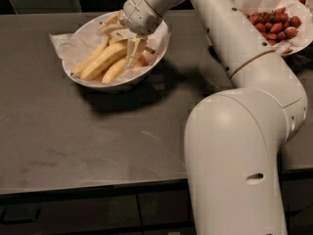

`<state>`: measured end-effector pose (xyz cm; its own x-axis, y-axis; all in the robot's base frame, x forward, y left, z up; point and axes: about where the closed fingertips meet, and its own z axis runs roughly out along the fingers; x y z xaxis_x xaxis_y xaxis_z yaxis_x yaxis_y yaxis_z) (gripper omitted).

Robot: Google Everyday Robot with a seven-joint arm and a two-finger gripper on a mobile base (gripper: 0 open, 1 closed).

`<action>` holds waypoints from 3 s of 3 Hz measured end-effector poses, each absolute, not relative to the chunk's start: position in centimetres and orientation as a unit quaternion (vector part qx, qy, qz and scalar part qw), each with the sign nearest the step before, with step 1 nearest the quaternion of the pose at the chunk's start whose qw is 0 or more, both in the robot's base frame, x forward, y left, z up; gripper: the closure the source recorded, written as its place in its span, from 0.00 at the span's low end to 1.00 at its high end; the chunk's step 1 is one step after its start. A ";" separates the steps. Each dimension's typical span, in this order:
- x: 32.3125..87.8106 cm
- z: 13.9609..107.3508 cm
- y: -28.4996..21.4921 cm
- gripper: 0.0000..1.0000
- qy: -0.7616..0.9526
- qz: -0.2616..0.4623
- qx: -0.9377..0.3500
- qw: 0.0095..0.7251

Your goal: Pick banana from white bowl

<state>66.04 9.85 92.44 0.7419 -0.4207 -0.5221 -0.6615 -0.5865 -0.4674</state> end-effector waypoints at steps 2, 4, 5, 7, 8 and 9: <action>65.4 91.2 10.1 0.68 0.308 0.210 -0.861 0.346; 64.6 90.8 9.7 1.00 0.314 0.218 -0.858 0.344; 64.6 91.9 8.6 1.00 0.329 0.195 -0.857 0.345; 64.0 96.4 5.7 1.00 0.359 0.109 -0.850 0.370; 61.9 99.6 4.7 1.00 0.353 0.085 -0.834 0.415; 57.9 103.6 3.8 1.00 0.374 0.067 -0.796 0.471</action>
Offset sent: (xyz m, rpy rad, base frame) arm -0.0232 -0.0088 -0.0190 0.0525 0.0867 0.0313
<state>57.87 3.81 103.64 0.7109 -0.5323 -0.4597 -0.6593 -0.2768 -0.6991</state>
